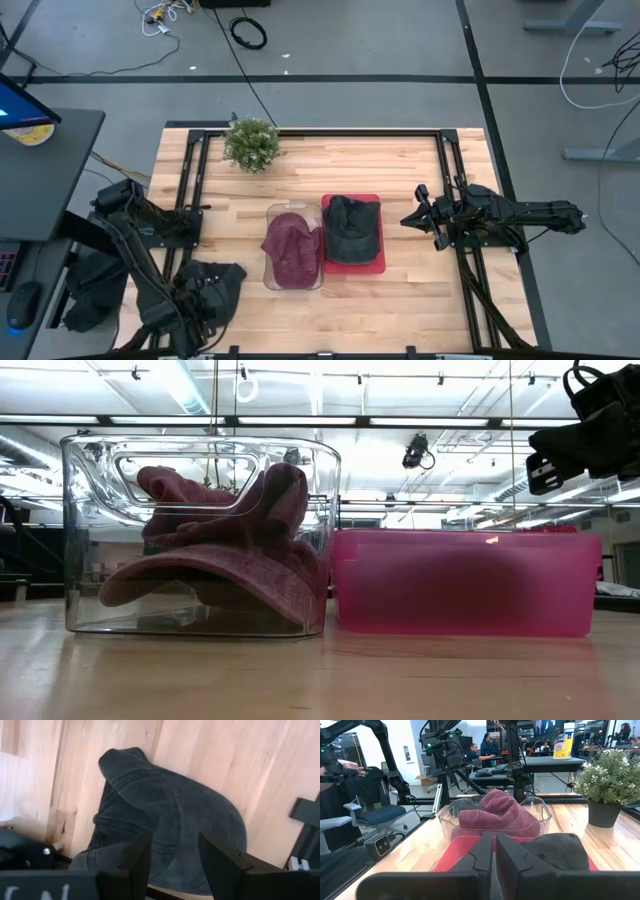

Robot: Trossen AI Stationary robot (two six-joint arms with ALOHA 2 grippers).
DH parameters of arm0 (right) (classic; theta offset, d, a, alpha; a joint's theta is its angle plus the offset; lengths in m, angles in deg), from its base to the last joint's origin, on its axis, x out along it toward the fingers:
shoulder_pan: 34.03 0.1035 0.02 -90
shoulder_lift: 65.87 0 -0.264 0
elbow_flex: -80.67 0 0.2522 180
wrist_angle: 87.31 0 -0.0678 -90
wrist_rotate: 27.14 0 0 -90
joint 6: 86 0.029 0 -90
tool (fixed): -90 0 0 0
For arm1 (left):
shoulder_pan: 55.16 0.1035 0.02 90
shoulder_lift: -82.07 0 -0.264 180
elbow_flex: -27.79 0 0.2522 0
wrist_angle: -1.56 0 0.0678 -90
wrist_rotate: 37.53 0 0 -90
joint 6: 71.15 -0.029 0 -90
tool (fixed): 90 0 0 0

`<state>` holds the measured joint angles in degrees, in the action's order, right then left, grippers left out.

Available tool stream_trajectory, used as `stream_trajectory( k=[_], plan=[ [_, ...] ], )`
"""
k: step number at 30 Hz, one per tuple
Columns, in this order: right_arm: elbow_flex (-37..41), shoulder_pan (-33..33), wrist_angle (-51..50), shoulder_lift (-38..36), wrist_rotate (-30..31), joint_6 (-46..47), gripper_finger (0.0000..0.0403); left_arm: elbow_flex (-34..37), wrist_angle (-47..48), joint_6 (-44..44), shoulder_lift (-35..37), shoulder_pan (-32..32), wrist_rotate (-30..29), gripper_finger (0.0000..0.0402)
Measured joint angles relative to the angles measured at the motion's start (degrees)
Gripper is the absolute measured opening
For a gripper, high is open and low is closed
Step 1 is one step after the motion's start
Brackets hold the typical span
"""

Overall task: Pick & Place hat
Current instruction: Put the black cap into the red bin

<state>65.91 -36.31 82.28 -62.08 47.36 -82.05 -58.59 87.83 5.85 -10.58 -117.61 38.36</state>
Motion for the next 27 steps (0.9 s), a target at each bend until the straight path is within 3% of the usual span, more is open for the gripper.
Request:
stream_trajectory(
  k=[5,16,20,22,25,27],
  plan=[
    [0.00,0.02,-0.01,0.02,0.00,0.00,0.0027,4.04,-0.81,2.20,-0.07,0.42,2.07,0.0167],
    [0.00,0.02,0.02,0.02,0.00,0.00,0.0027,20.33,-20.78,4.43,0.21,0.89,7.79,0.0167],
    [0.00,0.01,0.02,0.02,0.00,0.00,0.0027,22.51,-25.30,3.68,0.26,0.91,8.19,0.0160],
    [0.00,0.01,0.02,0.01,0.00,0.00,0.0027,21.67,-25.37,2.45,0.26,0.92,8.00,0.0137],
    [0.00,0.02,0.00,0.02,0.00,0.00,0.0027,19.38,-25.17,-1.34,0.17,1.65,10.58,0.0051],
    [0.00,0.00,0.01,0.01,0.00,0.00,0.0027,17.56,-22.94,-2.29,0.05,2.07,10.99,0.0018]
  ],
)
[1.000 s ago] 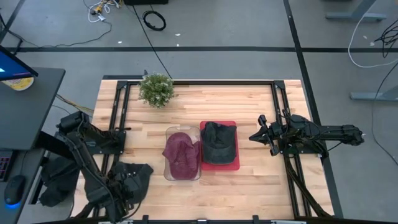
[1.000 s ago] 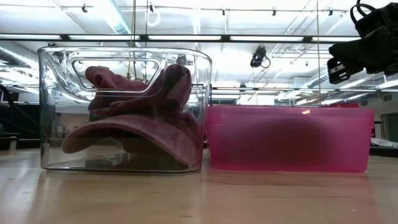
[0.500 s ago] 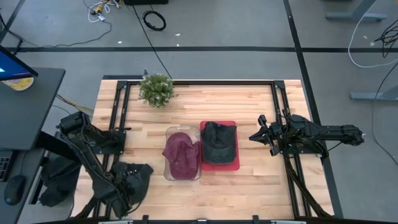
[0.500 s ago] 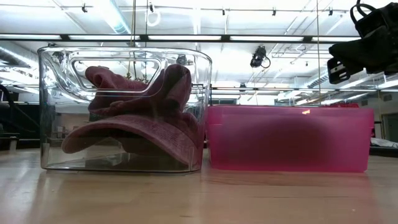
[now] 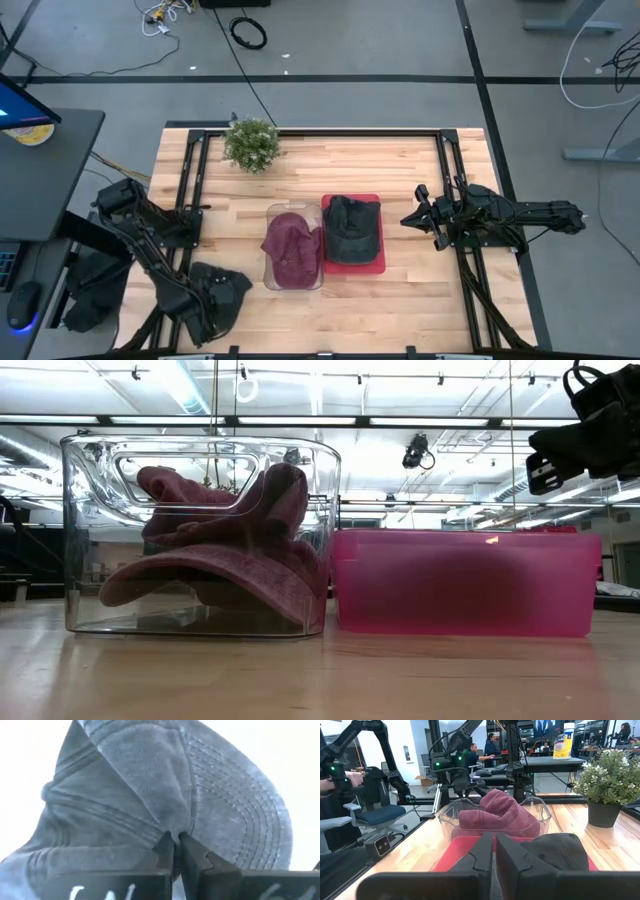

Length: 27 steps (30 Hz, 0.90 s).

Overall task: Pick & Place hat
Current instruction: Put the black cap into the red bin

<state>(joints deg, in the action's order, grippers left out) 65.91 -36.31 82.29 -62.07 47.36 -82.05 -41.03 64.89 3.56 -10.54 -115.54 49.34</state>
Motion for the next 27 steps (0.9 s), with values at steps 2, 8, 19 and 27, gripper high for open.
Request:
stream_trajectory(
  k=[2,8,19,27],
  plan=[
    [0.00,0.02,0.01,0.00,0.00,0.00,0.0027,-2.22,3.66,-0.07,-0.04,0.38,-1.34,0.0011],
    [0.00,0.00,0.01,0.01,0.00,0.00,0.0027,-12.89,19.43,-0.80,-0.14,1.44,-9.57,0.0007],
    [0.00,0.01,-0.01,-0.01,0.00,0.00,0.0027,-35.00,34.97,-3.89,-0.02,4.24,-23.82,0.0005],
    [0.00,0.01,-0.01,0.00,0.00,0.00,0.0027,-37.19,26.44,-17.70,-0.03,14.44,-30.82,0.0005]
  ],
)
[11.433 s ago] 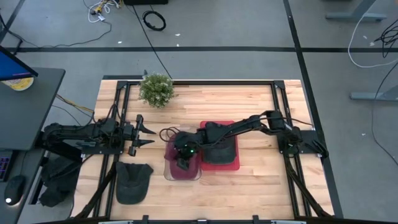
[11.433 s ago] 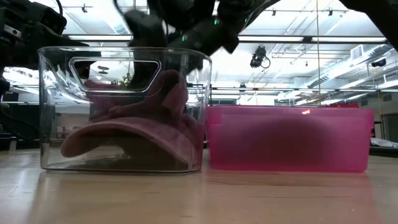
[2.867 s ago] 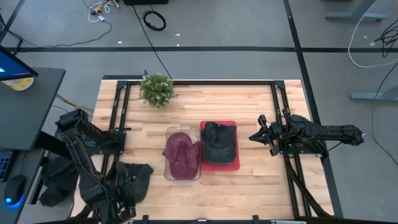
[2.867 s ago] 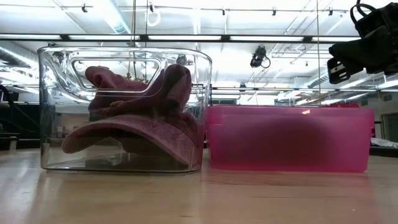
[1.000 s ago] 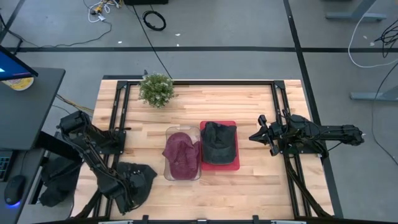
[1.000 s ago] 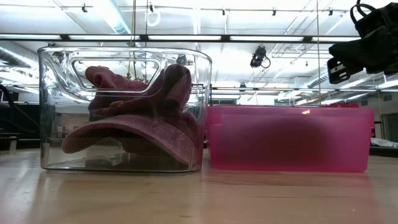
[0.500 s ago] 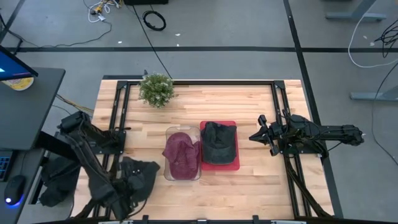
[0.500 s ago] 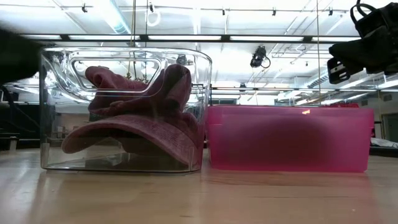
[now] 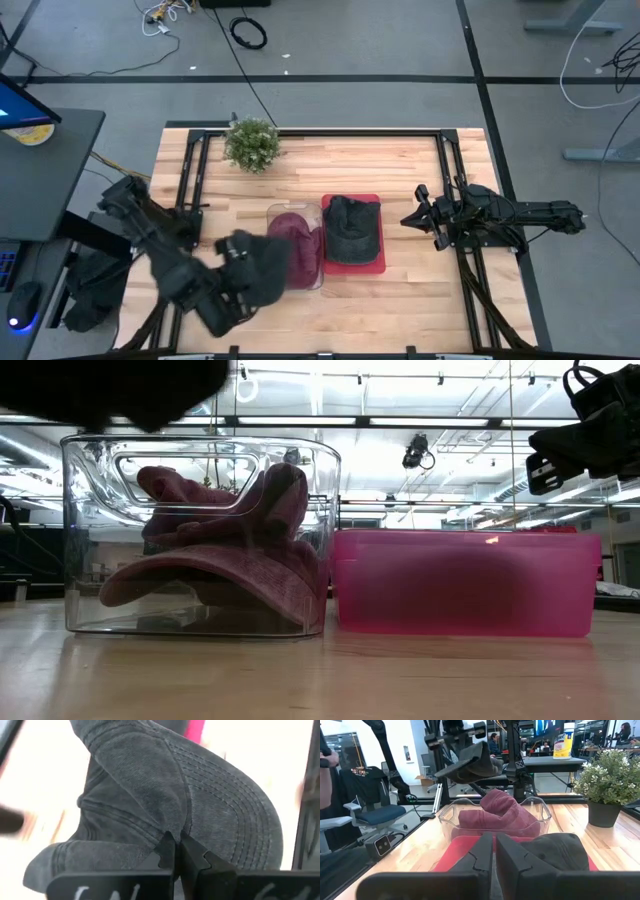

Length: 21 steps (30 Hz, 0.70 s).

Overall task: Pick & Place hat
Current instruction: Put the black cap into the red bin

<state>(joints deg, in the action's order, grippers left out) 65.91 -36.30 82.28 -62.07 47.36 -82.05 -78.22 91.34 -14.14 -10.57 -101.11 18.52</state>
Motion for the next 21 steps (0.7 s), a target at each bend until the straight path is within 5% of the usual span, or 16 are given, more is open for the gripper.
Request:
stream_trajectory(
  k=[6,11,21],
  plan=[
    [0.00,0.00,0.00,-0.01,0.00,0.00,0.0027,0.00,-19.10,-19.65,-0.85,8.23,-3.19,0.0005],
    [0.00,0.01,0.01,-0.01,0.00,0.00,0.0027,-0.02,-33.14,-34.36,-4.01,16.04,1.85,0.0005],
    [0.00,-0.01,-0.01,0.00,0.00,0.00,0.0027,0.00,-42.15,-43.10,-13.04,29.19,13.50,0.0005]
  ],
)
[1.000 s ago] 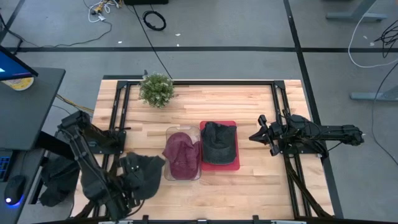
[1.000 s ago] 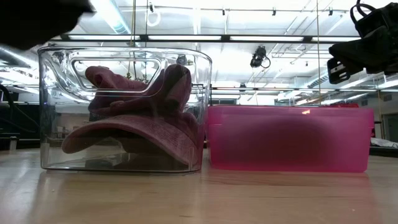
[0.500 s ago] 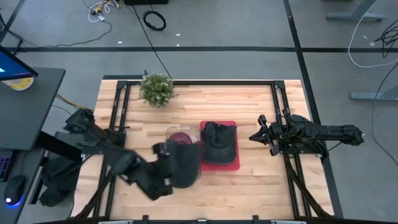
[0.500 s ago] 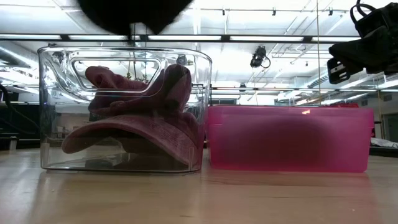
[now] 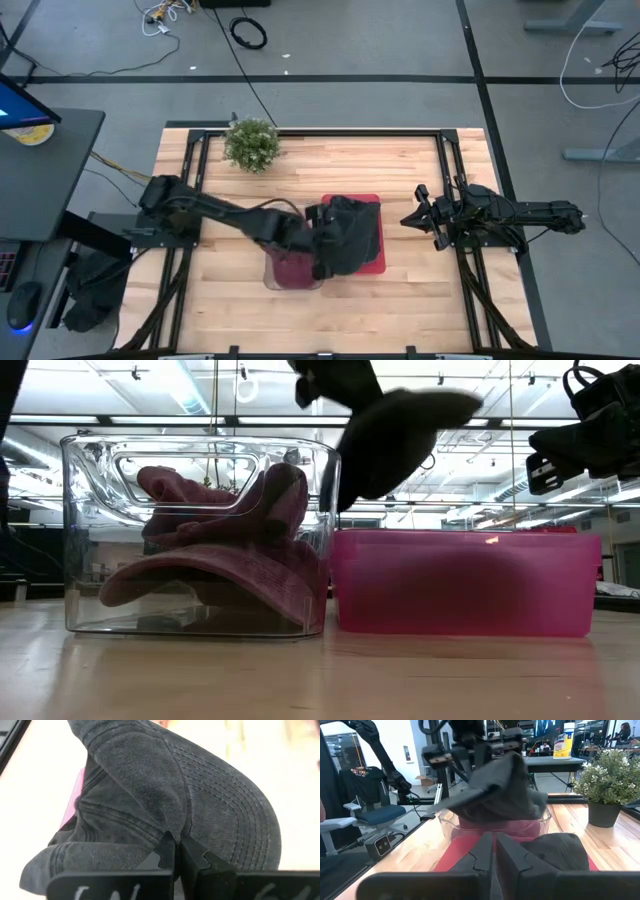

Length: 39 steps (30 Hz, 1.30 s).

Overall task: Pick & Place hat
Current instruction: Put the black cap into the red bin

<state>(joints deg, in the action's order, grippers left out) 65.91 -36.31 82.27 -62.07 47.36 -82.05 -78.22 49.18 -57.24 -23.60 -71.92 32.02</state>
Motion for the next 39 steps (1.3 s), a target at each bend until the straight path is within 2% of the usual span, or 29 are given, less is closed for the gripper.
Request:
stream_trajectory(
  k=[9,11,18,27,33,39],
  plan=[
    [0.00,0.00,0.02,-0.01,0.00,0.00,0.0027,-0.11,-7.05,-0.13,-1.87,3.88,1.90,0.0007],
    [0.00,-0.01,0.01,0.01,0.00,0.00,0.0027,-0.09,-6.15,0.14,-2.49,4.38,2.16,0.0005],
    [0.00,0.01,0.57,0.25,0.02,0.00,0.0027,-0.11,-4.98,3.75,-9.60,6.89,6.13,0.0008],
    [0.00,-0.01,0.20,0.48,0.02,0.00,0.0027,-0.50,-14.35,5.32,-19.54,9.85,13.99,0.0022],
    [0.00,-0.01,0.07,0.47,-0.01,0.00,0.0027,-0.32,-13.72,5.43,-18.48,9.99,14.12,0.0063],
    [0.00,-0.01,0.30,0.47,0.00,-0.02,0.0027,0.20,-11.37,5.49,-13.90,10.02,16.59,0.0151]
  ],
)
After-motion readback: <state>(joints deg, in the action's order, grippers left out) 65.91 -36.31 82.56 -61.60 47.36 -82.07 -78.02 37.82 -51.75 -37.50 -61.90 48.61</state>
